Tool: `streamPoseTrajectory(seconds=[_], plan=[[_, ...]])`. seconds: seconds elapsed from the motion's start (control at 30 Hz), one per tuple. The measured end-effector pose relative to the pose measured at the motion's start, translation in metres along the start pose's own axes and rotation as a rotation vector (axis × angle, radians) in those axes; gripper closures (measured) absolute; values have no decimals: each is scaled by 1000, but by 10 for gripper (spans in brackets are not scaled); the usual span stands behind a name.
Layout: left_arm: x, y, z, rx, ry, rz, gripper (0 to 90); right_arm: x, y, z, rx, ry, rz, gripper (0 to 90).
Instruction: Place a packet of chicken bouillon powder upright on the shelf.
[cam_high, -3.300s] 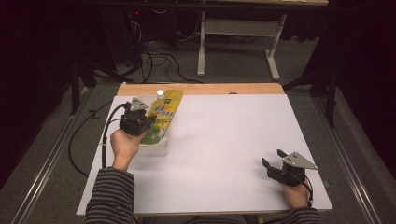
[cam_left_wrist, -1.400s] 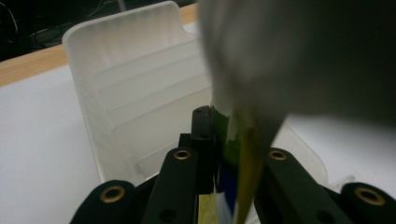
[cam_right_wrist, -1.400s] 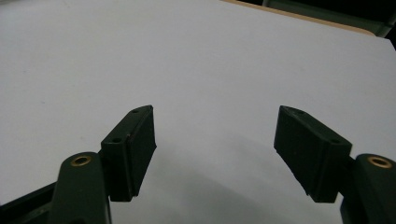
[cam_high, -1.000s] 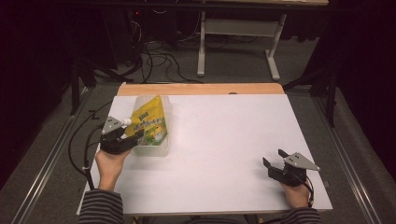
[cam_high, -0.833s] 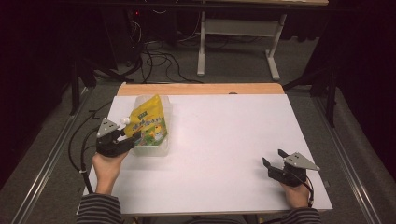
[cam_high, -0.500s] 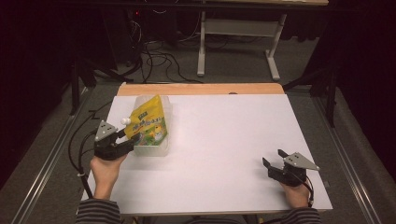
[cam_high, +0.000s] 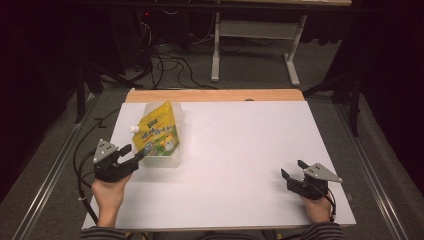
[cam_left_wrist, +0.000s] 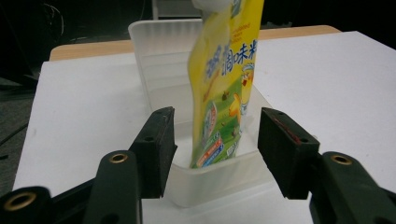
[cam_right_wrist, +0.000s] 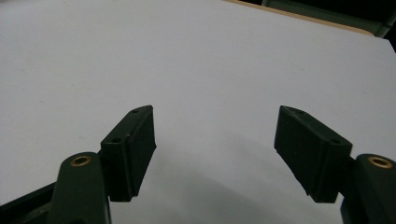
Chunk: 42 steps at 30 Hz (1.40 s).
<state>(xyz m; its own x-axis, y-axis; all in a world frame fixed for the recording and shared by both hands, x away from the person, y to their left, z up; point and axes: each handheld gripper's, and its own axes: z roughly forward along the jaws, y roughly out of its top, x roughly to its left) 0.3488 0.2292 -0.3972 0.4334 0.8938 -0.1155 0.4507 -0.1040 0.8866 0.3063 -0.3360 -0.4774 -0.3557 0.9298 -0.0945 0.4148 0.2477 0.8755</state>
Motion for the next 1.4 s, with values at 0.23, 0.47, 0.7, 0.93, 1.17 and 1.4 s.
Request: streamPoseTrajectory(seconds=[0.23,0.47,0.7,0.93,1.17,1.4], plan=[[-6,-11,-7,-8,-21,-10,443,0,0,0,4,-1,2,297],[-11,-18,-10,1,-70,-21,426,0,0,1,4,0,-9,297],[-20,-20,-8,13,-81,-13,393,1,0,0,2,-2,1,297],[-30,-23,-1,37,-140,8,323,1,0,1,8,-4,-11,297],[-43,-23,2,37,-160,25,320,1,0,1,8,-3,-13,297],[-56,-22,4,55,-135,75,313,0,0,1,5,-3,-13,297]])
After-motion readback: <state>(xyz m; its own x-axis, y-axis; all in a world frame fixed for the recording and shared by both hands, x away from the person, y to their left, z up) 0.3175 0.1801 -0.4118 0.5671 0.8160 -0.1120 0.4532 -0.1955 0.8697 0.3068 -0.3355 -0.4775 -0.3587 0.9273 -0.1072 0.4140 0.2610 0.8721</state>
